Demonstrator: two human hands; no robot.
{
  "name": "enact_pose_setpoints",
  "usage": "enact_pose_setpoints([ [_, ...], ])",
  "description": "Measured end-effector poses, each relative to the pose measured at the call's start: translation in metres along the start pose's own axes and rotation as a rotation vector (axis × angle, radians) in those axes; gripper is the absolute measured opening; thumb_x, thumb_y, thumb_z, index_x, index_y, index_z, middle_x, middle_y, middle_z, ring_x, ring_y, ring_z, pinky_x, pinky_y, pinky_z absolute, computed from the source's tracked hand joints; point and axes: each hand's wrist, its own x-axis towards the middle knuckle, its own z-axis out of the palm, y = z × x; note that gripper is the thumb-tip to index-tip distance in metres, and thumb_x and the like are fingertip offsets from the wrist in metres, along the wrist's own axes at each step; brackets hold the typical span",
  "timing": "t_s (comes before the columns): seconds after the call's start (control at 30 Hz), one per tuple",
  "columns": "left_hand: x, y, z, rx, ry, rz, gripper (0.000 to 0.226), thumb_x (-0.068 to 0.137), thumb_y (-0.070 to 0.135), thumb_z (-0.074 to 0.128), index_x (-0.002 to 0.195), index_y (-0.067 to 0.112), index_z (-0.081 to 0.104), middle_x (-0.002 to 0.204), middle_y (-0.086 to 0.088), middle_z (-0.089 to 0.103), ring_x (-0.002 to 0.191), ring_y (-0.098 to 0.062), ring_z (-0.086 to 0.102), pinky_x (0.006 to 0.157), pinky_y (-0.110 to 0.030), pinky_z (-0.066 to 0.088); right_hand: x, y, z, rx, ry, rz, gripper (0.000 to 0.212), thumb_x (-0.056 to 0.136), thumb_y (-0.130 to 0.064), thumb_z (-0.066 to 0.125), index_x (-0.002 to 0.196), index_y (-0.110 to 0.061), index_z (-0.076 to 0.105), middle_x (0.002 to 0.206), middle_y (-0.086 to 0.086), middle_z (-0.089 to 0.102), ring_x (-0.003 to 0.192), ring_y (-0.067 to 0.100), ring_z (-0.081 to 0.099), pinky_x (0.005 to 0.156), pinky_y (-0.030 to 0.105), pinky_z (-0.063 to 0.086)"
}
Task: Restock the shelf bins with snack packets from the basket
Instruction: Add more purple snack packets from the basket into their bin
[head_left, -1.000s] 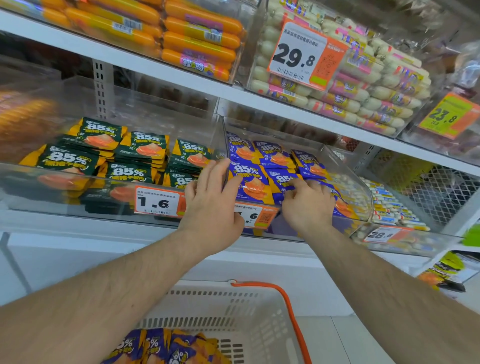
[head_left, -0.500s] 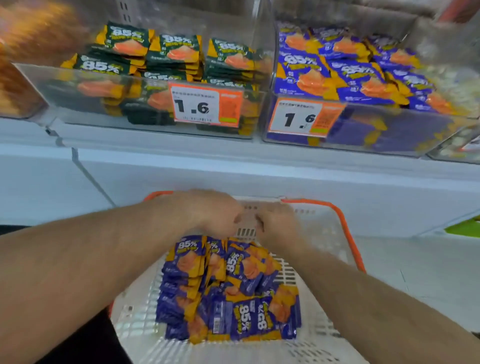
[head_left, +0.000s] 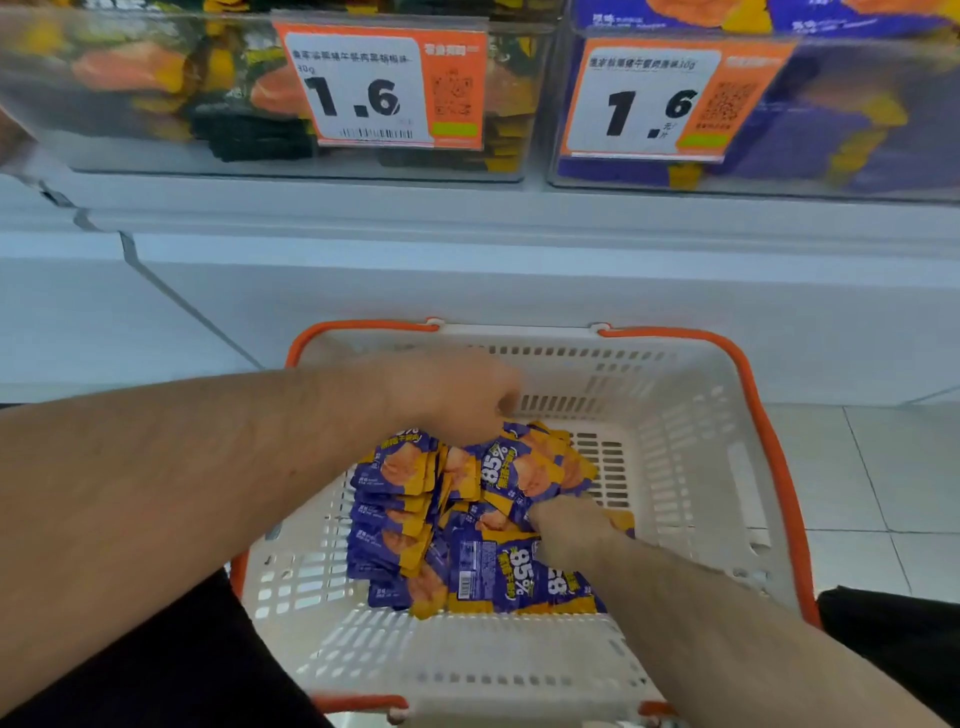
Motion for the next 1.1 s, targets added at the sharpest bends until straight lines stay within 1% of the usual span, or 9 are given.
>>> enact_pose_setpoints([
  [0.3,-0.001,0.005,-0.008,0.043,-0.030,-0.004,0.024,0.097,0.026,0.045,0.119,0.026,0.055,0.128,0.001,0.058,0.098,-0.018,0.056,0.084,-0.031,0.052,0.000,-0.006,-0.029,0.277,-0.196,-0.007,0.009,0.083,-0.001,0.061,0.085,-0.009,0.056,0.086,0.009,0.055,0.077,0.023,0.052,0.062,0.032,0.042],
  [0.43,-0.004,0.013,-0.024,0.097,0.005,0.024,0.030,0.097,0.025,0.044,0.126,0.025,0.055,0.124,0.001,0.058,0.104,-0.020,0.057,0.087,-0.036,0.051,-0.023,0.012,-0.091,0.459,-0.114,0.102,0.024,0.085,-0.003,0.065,0.070,-0.012,0.048,0.067,0.003,0.053,0.055,0.013,0.052,0.047,0.025,0.040],
  [0.53,-0.008,0.021,-0.031,0.094,0.002,0.037,0.035,0.097,0.024,0.047,0.131,0.023,0.052,0.123,0.000,0.057,0.103,-0.019,0.057,0.086,-0.036,0.052,-0.051,0.028,-0.137,0.634,-0.060,0.170,0.014,0.087,-0.003,0.066,0.084,-0.008,0.053,0.075,0.010,0.062,0.053,0.013,0.063,0.047,0.023,0.048],
  [0.63,-0.011,0.026,-0.033,0.078,0.047,0.073,0.046,0.094,0.044,0.055,0.134,0.023,0.048,0.125,0.000,0.057,0.100,-0.019,0.058,0.083,-0.035,0.052,-0.082,0.045,-0.174,0.807,-0.009,0.226,0.010,0.090,0.002,0.061,0.092,-0.006,0.056,0.078,0.015,0.068,0.052,0.015,0.067,0.055,0.028,0.056],
  [0.73,-0.015,0.039,-0.033,0.031,0.149,0.147,0.078,0.080,0.063,0.066,0.141,0.022,0.040,0.136,0.000,0.051,0.112,-0.022,0.055,0.087,-0.031,0.046,-0.109,0.060,-0.204,0.996,0.060,0.277,0.011,0.089,0.001,0.057,0.081,-0.007,0.059,0.055,0.008,0.064,0.044,0.013,0.062,0.048,0.022,0.047],
  [0.8,-0.017,0.052,-0.034,0.005,0.270,0.199,0.076,0.078,0.062,0.068,0.139,0.024,0.042,0.131,0.000,0.053,0.112,-0.022,0.055,0.086,-0.030,0.046,-0.127,0.065,-0.222,1.163,0.106,0.291,0.017,0.090,0.001,0.054,0.074,-0.003,0.057,0.051,0.008,0.058,0.041,0.013,0.054,0.046,0.020,0.043],
  [0.97,-0.021,0.060,-0.048,-0.184,0.705,0.191,0.021,0.091,0.030,0.058,0.110,0.026,0.066,0.108,0.002,0.067,0.101,-0.021,0.061,0.077,-0.029,0.045,-0.171,0.057,-0.258,1.443,0.293,0.263,0.015,0.097,-0.011,0.054,0.083,-0.007,0.058,0.054,0.006,0.061,0.039,0.013,0.050,0.047,0.021,0.046],
  [1.03,-0.025,0.058,-0.058,-0.442,0.800,0.123,0.014,0.089,0.023,0.063,0.101,0.026,0.071,0.096,0.005,0.072,0.088,-0.014,0.064,0.068,-0.023,0.043,-0.182,0.053,-0.266,1.421,0.518,0.282,0.019,0.099,-0.027,0.054,0.092,-0.010,0.059,0.053,0.004,0.058,0.039,0.015,0.047,0.048,0.023,0.044],
  [1.1,-0.028,0.055,-0.069,-0.709,0.824,0.081,0.010,0.089,0.018,0.065,0.092,0.026,0.071,0.088,0.007,0.072,0.082,-0.012,0.066,0.069,-0.020,0.049,-0.186,0.053,-0.267,1.248,0.886,0.332,0.022,0.095,-0.035,0.059,0.092,-0.013,0.059,0.061,0.001,0.057,0.052,0.020,0.052,0.056,0.031,0.047],
])
